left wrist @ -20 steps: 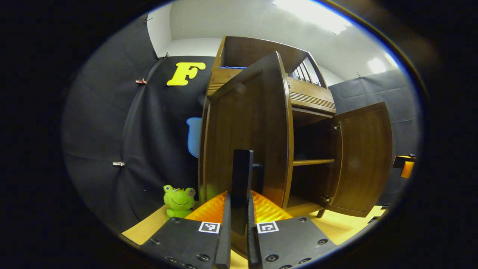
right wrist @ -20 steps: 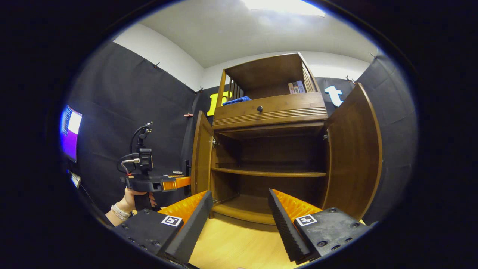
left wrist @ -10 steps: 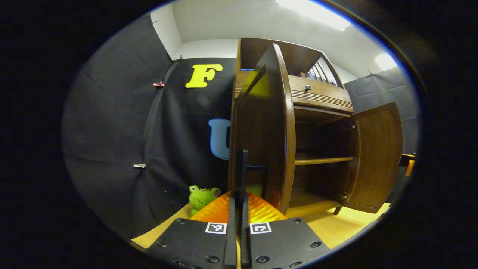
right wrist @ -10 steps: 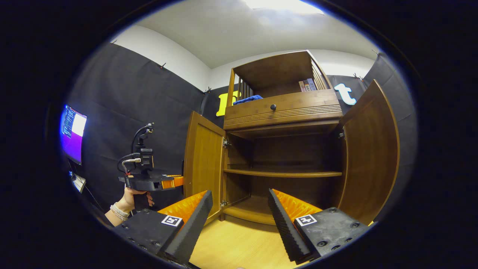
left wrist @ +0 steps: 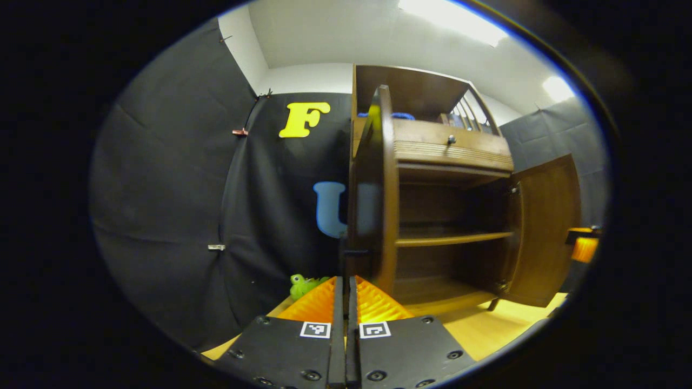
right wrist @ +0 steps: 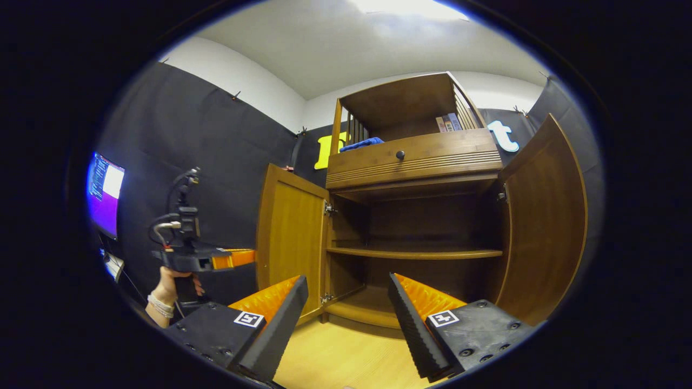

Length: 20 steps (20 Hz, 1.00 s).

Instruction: Open the right door of the double-door shoe cabinet with the right hand, and open the left door with the left hand.

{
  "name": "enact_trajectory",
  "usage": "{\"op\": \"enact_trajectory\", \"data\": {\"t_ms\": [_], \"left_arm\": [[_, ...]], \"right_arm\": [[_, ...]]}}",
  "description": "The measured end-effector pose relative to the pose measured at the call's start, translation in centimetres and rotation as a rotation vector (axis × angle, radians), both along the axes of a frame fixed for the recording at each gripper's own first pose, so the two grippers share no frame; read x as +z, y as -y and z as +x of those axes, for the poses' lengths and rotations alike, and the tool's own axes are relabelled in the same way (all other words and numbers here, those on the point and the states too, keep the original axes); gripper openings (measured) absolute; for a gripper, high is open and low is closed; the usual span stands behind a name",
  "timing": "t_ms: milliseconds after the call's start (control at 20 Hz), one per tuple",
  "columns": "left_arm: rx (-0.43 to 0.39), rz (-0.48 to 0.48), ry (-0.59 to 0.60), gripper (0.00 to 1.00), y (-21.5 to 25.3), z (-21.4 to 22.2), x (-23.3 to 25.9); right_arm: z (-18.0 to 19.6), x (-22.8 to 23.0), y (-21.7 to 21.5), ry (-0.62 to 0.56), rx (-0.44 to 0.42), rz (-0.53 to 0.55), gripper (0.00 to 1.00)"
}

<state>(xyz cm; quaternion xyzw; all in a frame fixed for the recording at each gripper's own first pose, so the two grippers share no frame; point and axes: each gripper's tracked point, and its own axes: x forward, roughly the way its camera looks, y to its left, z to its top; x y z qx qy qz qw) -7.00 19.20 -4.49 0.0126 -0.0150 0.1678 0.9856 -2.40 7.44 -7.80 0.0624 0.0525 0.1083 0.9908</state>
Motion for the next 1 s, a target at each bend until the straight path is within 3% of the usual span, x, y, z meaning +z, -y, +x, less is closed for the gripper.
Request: {"op": "enact_trajectory", "data": {"t_ms": [150, 300, 400, 600, 800, 1000], "left_arm": [[-0.114, -0.031, -0.006, 0.05, 4.1, -1.3, 1.6], [-0.144, 0.012, 0.012, 0.05, 6.6, -1.3, 3.3], [-0.195, 0.027, 0.011, 0.14, 9.6, -0.9, 3.5], [-0.252, 0.038, 0.032, 0.93, 13.0, 0.1, 4.2], [-0.296, 0.050, 0.028, 0.93, 15.1, 0.8, 4.6], [-0.290, 0.062, 0.044, 0.96, 15.6, 0.5, 5.0]], "right_arm": [[0.8, 0.3, 1.7, 0.010, -0.067, -0.020, 0.94], [1.5, 1.0, 3.8, 0.013, -0.159, -0.053, 0.94], [1.5, 1.6, 4.6, 0.023, -0.205, -0.084, 0.97], [0.6, 2.8, 5.0, 0.043, -0.234, -0.124, 0.98], [-0.8, 3.9, 5.3, 0.071, -0.248, -0.146, 0.97], [-1.5, 4.7, 5.8, 0.081, -0.258, -0.135, 0.97]]}}
